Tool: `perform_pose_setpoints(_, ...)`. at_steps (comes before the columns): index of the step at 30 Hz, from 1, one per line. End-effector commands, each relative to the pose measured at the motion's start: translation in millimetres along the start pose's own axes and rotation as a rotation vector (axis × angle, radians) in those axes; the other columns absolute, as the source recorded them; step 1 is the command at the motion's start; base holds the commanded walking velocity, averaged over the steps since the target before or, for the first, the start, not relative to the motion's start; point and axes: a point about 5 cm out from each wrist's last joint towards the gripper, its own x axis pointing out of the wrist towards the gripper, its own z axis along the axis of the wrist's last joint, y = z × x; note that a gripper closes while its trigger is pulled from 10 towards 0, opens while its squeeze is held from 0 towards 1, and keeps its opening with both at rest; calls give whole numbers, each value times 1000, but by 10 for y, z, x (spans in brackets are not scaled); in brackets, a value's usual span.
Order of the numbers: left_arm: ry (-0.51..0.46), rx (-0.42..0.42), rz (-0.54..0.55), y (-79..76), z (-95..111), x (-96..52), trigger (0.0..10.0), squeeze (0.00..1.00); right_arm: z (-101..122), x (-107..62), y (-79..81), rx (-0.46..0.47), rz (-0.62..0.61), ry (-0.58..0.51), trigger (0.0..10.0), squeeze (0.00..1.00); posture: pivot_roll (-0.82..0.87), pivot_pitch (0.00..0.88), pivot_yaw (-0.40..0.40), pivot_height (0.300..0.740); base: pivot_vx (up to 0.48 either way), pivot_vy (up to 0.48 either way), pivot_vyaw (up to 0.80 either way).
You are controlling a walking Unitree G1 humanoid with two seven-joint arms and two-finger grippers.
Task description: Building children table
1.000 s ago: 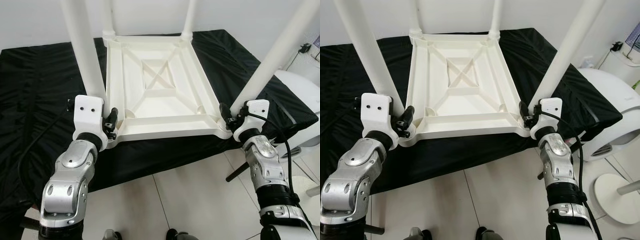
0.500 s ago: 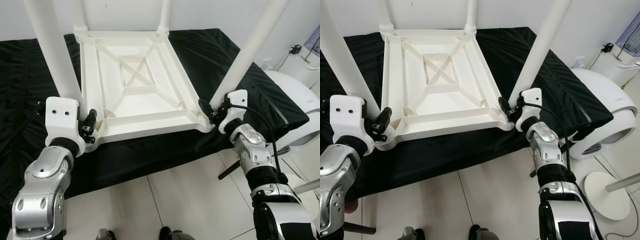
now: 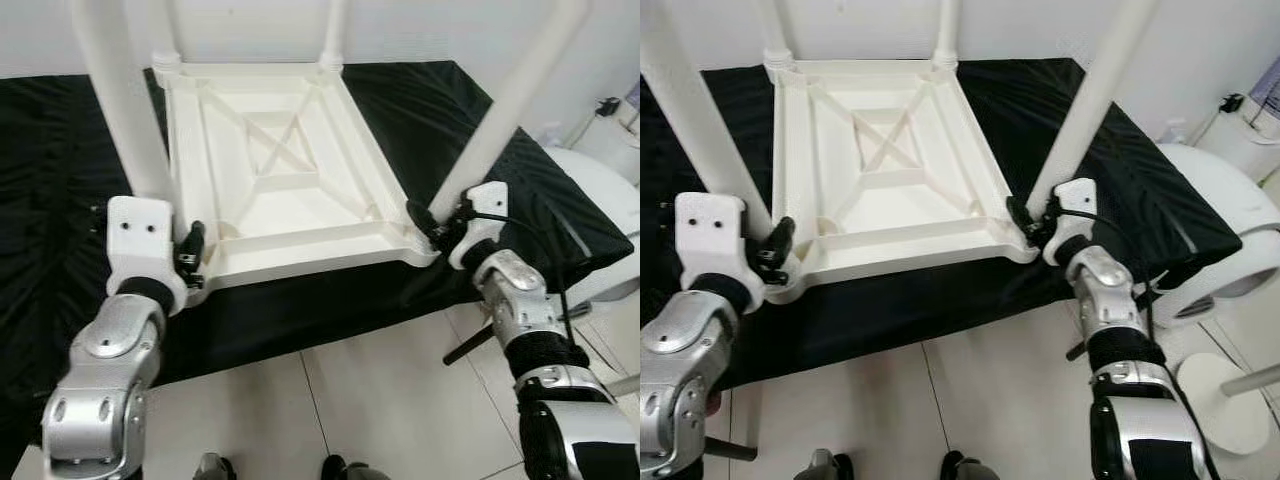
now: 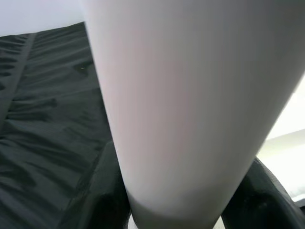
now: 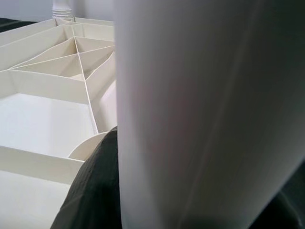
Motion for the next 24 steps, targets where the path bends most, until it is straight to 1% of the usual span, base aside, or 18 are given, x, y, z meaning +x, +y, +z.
perform_pose_setpoints(1,-51,-16,-117,-214,108,-7,10000,0,-80,-126,-125,-44,-66,32,10000,0,7,160,-42,740,0,0,0)
perform_pose_setpoints(3,-51,-16,-117,-214,108,-7,10000,0,-80,-126,-125,-44,-66,32,10000,0,7,160,-42,740,0,0,0)
perform_pose_setpoints(5,-51,-21,-188,-348,117,5,10000,0,-70,-168,-161,-40,-88,10,10000,0,-5,158,-30,740,0,0,0)
perform_pose_setpoints(9,-51,-18,-203,-366,117,9,10000,0,-76,-185,-154,-38,-85,5,10000,0,-7,158,-25,740,0,0,0)
perform_pose_setpoints(10,-51,-14,-206,-360,113,17,10000,243,-86,-201,-134,-27,-72,-1,10000,0,-7,155,-22,740,0,0,0)
perform_pose_setpoints(11,-51,-26,-214,-346,112,22,10000,1000,-95,-210,-114,-12,-66,-7,10000,1000,-6,155,-21,740,0,0,0)
perform_pose_setpoints(12,-52,-35,-218,-335,112,24,10000,1000,-99,-215,-101,-1,-63,-12,10000,1000,-4,154,-21,740,0,0,0)
perform_pose_setpoints(15,-56,-19,-204,-300,120,33,10000,1000,-90,-213,-63,18,-46,-32,10000,1000,-4,154,-21,740,0,0,0)
perform_pose_setpoints(16,-62,-8,-185,-266,132,41,10000,1000,-70,-206,-37,33,-38,-52,10000,1000,2,158,-24,740,0,0,0)
perform_pose_setpoints(17,-67,1,-173,-237,142,48,10000,1000,-39,-200,-5,30,-33,-79,10000,1000,5,162,-21,740,0,0,0)
perform_pose_setpoints(20,-71,4,-167,-219,148,52,10000,1000,-18,-198,15,26,-31,-97,10000,1000,5,162,-21,740,0,0,0)
perform_pose_setpoints(21,-91,9,-137,-163,189,66,10000,1000,52,-191,75,34,-26,-148,10000,1000,9,171,-19,740,0,0,0)
perform_pose_setpoints(24,-100,7,-132,-149,208,68,10000,1000,77,-191,92,41,-26,-164,10000,1000,9,171,-19,740,0,0,0)
